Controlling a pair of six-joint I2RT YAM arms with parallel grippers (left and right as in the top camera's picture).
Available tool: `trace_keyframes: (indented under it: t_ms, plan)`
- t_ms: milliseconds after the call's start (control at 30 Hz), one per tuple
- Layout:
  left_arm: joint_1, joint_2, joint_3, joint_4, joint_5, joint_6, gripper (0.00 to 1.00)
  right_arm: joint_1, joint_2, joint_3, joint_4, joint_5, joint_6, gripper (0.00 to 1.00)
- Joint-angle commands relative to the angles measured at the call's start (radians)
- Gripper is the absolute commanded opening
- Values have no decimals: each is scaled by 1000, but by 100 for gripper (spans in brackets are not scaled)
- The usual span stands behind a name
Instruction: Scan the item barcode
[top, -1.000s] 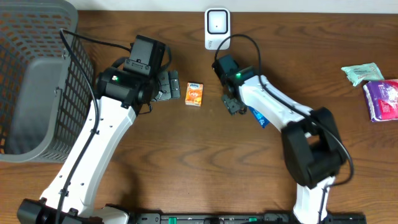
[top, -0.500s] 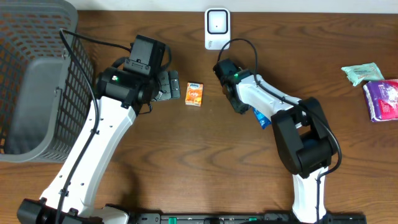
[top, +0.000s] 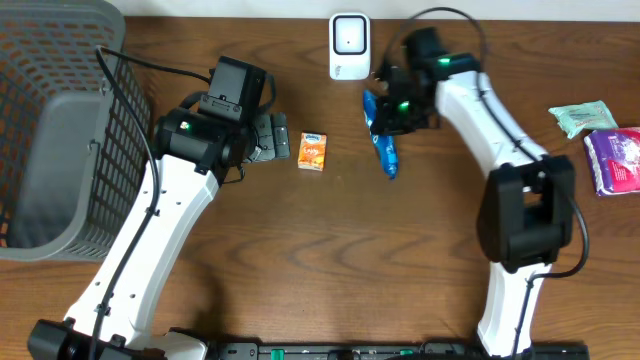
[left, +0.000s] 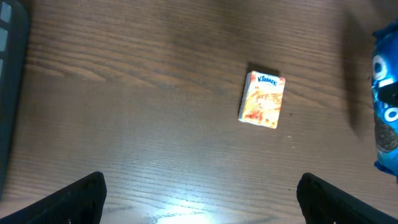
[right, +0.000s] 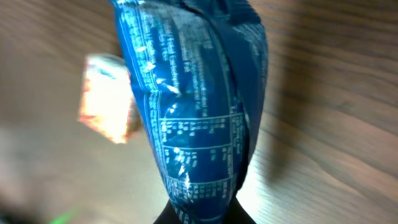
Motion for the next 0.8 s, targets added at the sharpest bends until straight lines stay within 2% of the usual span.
trace_keyframes:
  t_ms: [0,67,167,233,300,333,400,500,633,767]
  plan:
    - [2,6,4,-3,-6,10,98,-80,-5,-143,120,-516,4,1]
    - [2,6,4,-3,-6,10,98,-108,-4,-245,239,-562,94,1]
    - [2,6,4,-3,-6,10,98,-165,-5,-393,422,-515,191,1]
    - [2,6,4,-3,-6,10,98,-203,-4,-405,418,-412,190,1]
    - [2,6,4,-3,-6,10,98,-240,-6,-401,396,-288,190,5]
    - [2,6,4,-3,-6,10,98,-273,-7,-389,373,-203,185,18]
    - [2,6,4,-3,-6,10,98,-318,-7,-357,325,-115,162,37]
    - [2,6,4,-3,-6,10,98,-367,-7,-285,214,-44,115,56]
    - [2,6,4,-3,-6,10,98,-388,-7,-141,29,23,69,59]
    - [2,6,4,-3,-6,10,98,-370,-8,-8,-125,16,61,57]
